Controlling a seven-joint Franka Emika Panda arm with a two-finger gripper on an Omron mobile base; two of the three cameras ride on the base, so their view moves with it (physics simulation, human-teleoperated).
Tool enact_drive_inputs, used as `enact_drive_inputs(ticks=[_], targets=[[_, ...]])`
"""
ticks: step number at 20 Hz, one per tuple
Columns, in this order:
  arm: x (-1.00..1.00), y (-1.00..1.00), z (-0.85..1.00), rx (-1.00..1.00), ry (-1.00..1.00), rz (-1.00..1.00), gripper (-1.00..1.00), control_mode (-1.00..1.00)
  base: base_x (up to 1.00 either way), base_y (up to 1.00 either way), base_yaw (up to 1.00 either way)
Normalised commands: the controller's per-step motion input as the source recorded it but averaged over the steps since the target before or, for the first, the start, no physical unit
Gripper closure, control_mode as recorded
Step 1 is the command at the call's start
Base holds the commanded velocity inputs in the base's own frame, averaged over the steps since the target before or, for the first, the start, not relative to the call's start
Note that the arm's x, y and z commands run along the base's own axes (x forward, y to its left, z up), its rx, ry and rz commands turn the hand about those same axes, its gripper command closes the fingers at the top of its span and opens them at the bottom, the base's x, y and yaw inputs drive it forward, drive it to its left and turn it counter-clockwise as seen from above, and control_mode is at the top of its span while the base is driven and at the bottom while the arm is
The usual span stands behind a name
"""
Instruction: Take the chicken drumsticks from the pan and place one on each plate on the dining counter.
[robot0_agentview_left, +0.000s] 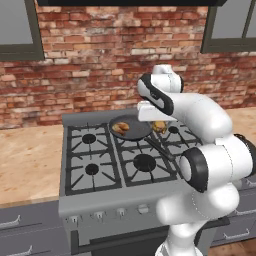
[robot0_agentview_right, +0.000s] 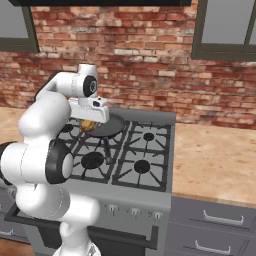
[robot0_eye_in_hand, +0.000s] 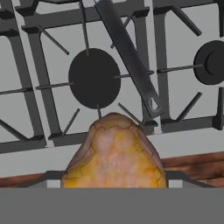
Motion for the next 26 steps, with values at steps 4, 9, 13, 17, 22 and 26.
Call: enact_drive_inputs(ticks=[4,9,13,17,22,26], targets=[[-0.20,0.00,-0.02,0.00,0.00,0.00,1.00,1.00,-0.35,0.00,0.00],[0.00,0.00,0.00,0.00,0.00,0.00,1.00,1.00,-0.85,-0.04,0.00],[0.00,0.00,0.00,0.00,0.00,0.00,1.00,1.00,-0.84,-0.10,-0.02],[0.00,0.00,0.00,0.00,0.00,0.00,1.00,1.00,-0.37,0.02,-0.74],[0.00,0.00,0.00,0.00,0.00,0.00,1.00,1.00,-0.01,0.08,-1.00],[0.00,0.00,0.00,0.00,0.00,0.00,1.00,1.00,0.00,0.03,-1.00]])
